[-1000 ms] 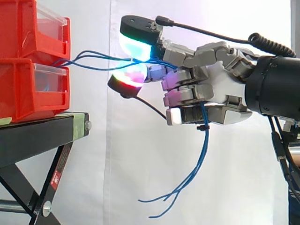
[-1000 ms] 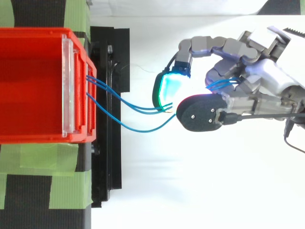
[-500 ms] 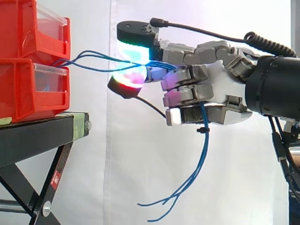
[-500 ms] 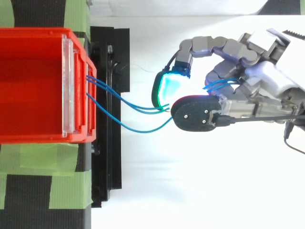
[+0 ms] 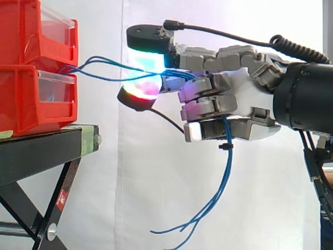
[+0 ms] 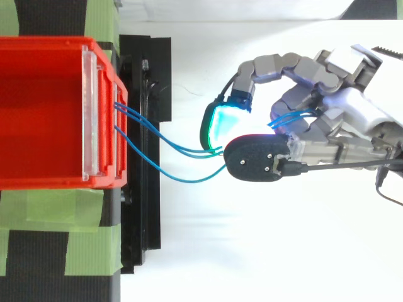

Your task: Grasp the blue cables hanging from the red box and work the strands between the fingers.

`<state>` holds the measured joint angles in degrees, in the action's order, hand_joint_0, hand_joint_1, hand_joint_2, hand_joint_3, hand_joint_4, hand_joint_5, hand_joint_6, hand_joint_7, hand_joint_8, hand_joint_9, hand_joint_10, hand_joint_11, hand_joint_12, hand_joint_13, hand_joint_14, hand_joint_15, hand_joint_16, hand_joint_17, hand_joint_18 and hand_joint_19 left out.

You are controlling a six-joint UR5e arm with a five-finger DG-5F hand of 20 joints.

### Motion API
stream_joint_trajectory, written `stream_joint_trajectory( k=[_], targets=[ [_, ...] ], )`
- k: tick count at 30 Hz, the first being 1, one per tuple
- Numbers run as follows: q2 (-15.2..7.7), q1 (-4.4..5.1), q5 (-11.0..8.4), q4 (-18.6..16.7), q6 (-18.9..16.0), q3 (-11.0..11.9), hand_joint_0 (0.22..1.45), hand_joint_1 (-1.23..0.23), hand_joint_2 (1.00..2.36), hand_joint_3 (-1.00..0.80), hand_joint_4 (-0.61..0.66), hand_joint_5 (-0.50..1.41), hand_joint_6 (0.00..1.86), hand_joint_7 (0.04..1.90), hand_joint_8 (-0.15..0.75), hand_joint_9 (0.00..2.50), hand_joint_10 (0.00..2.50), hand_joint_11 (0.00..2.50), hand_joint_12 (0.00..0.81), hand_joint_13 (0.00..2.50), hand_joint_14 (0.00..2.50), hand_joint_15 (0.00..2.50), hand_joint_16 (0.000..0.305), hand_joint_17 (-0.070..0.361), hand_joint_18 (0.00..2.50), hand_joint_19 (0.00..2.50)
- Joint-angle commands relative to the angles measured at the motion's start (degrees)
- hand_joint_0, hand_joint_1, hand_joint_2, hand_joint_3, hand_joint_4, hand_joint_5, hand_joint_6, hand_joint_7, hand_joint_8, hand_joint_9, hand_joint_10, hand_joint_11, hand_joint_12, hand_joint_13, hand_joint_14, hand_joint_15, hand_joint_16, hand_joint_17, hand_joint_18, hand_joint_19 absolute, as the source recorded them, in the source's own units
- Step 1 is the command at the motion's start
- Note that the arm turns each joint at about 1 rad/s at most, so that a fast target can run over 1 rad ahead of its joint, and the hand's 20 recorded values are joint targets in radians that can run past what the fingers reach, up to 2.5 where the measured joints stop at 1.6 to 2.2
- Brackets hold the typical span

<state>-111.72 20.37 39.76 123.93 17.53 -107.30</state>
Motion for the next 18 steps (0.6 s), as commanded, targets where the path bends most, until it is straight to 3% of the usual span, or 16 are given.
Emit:
stream_joint_trajectory(
  k=[1, 7, 9, 12, 14, 18],
  targets=[
    [0.01, 0.02, 0.23, 0.87, -0.3, -0.02, 0.83, -0.66, 1.02, 0.0, 0.28, 0.12, 0.95, 1.1, 0.532, 1.78, 2.5, 2.5, 0.684, 1.96, 2.5, 1.71, 0.243, 0.182, 2.5, 0.6],
    [0.01, 0.02, 0.23, 1.31, -0.22, -0.02, 0.88, -0.66, 1.0, 0.2, 0.15, 0.13, 0.98, 1.09, 0.532, 1.78, 2.5, 2.5, 0.684, 1.96, 2.5, 1.71, 0.243, 0.182, 2.5, 0.6],
    [0.01, 0.02, 0.23, 1.31, -0.13, -0.02, 0.84, -0.58, 1.11, 0.14, 0.16, 0.16, 0.96, 1.06, 0.532, 1.78, 2.5, 2.5, 0.684, 1.96, 2.5, 1.71, 0.243, 0.182, 2.5, 0.6],
    [0.01, 0.02, 0.23, 1.31, -0.13, -0.02, 0.84, -0.53, 1.15, 0.07, 0.17, 0.26, 0.66, 1.16, 0.532, 1.78, 2.5, 2.5, 0.684, 1.96, 2.5, 1.71, 0.243, 0.182, 2.5, 0.6],
    [0.01, 0.02, 0.32, 1.49, -0.13, -0.02, 0.88, -0.52, 1.06, 0.11, 0.16, 0.34, 0.44, 1.27, 0.532, 1.78, 2.5, 2.5, 0.684, 1.96, 2.5, 1.71, 0.243, 0.182, 2.5, 0.6],
    [0.01, 0.02, 0.41, 1.58, -0.13, -0.02, 0.93, -0.54, 1.01, 0.21, 0.17, 0.37, 0.35, 1.32, 0.532, 1.78, 2.5, 2.5, 0.684, 1.96, 2.5, 1.71, 0.243, 0.182, 2.5, 0.6]
  ],
)
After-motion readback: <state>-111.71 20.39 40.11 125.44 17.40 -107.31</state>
